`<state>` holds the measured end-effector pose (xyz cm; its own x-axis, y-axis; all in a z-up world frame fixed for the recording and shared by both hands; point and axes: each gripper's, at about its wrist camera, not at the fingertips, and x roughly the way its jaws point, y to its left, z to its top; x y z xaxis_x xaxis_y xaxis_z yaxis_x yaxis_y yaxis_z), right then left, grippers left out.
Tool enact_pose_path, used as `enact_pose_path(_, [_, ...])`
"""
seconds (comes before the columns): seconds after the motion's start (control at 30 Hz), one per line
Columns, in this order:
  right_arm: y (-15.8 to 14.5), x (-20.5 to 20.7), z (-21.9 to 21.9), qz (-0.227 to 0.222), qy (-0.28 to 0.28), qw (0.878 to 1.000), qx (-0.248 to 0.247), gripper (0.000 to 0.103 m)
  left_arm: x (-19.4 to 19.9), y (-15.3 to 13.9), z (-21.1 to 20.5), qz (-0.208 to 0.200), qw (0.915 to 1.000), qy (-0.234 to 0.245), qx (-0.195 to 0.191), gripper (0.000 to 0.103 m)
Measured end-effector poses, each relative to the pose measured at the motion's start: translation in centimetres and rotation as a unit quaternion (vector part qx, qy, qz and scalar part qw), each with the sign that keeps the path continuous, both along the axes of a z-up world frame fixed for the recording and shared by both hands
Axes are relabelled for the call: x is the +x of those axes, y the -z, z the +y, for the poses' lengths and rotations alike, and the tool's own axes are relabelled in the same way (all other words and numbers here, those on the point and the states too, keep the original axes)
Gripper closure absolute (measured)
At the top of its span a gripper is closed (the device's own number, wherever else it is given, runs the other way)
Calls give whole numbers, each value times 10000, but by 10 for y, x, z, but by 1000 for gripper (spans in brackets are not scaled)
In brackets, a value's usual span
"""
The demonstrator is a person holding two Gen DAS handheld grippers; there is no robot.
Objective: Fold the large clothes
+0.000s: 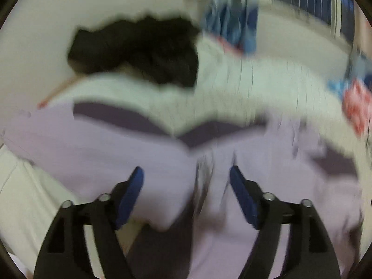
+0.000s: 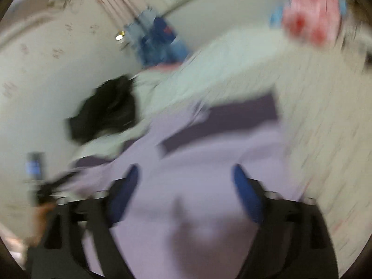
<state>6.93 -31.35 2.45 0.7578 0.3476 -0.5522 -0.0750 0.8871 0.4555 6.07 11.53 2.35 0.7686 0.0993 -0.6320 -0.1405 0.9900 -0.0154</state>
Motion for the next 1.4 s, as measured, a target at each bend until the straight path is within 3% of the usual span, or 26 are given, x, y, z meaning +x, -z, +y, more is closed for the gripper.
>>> enact_pose_path(0.1, [6, 42, 14, 129, 266, 9971, -695, 14, 20, 4, -30, -156, 9984, 534, 42, 23])
enact_pose_path(0.2, [50, 86, 25, 617, 514, 9867, -1410, 14, 47, 42, -59, 345, 9946, 916, 351, 23])
enact_pose_path(0.27, [106, 99, 20, 1227, 365, 9810, -1456, 13, 72, 90, -65, 1001, 9891, 914, 581, 22])
enact_pose_path(0.33, [107, 101, 17, 1185, 312, 9837, -1315, 12, 82, 122, -71, 1160, 9847, 973, 863, 18])
enact_pose_path(0.4, [92, 97, 16, 1152, 215, 9827, -1436, 12, 79, 117, -74, 1103, 9843, 932, 1014, 18])
enact_pose_path(0.47, [69, 83, 1, 560, 360, 9922, -1058, 12, 71, 102, -73, 895, 9878, 881, 925, 18])
enact_pose_path(0.5, [63, 82, 0, 486, 489, 9908, -1167, 12, 69, 98, -70, 762, 9897, 834, 876, 18])
enact_pose_path(0.53, [68, 89, 2, 656, 535, 9874, -1335, 11, 77, 108, -67, 920, 9885, 733, 946, 18])
enact_pose_path(0.6, [109, 108, 7, 1488, 96, 9791, -1381, 9, 90, 126, -64, 1262, 9854, 748, 859, 12])
enact_pose_path(0.67, [110, 102, 4, 1358, 154, 9793, -1496, 9, 81, 113, -64, 1190, 9871, 788, 727, 12])
enact_pose_path(0.83, [63, 60, 15, 951, -25, 9880, -1220, 9, 22, 54, -25, 356, 9936, 1036, -271, 12])
enact_pose_path(0.87, [66, 53, 22, 1027, -163, 9859, -1310, 9, 4, 40, -7, 172, 9937, 1014, -454, 11])
enact_pose_path(0.93, [90, 38, 42, 1501, -509, 9704, -1820, 7, -19, 24, 30, -54, 9937, 868, -706, 7])
enact_pose_path(1.0, [96, 28, 47, 1374, -515, 9677, -2049, 7, -45, 8, 81, -176, 9917, 578, -1139, 7])
enact_pose_path(1.07, [83, 22, 42, 1347, -462, 9741, -1758, 7, -62, 1, 138, -229, 9856, 103, -1675, 7])
enact_pose_path(1.13, [74, 10, 30, 1086, -261, 9865, -1197, 7, -73, 3, 191, -249, 9752, -377, -2169, 7])
enact_pose_path(1.2, [69, 4, 28, 948, -221, 9900, -1024, 7, -84, 5, 243, -320, 9617, -994, -2534, 7])
enact_pose_path(1.3, [69, -1, 33, 678, -249, 9908, -1140, 7, -92, 4, 281, -572, 9489, -1470, -2734, 7])
enact_pose_path(1.4, [79, 5, 39, 756, -232, 9893, -1227, 7, -92, 3, 306, -791, 9382, -1747, -2880, 7])
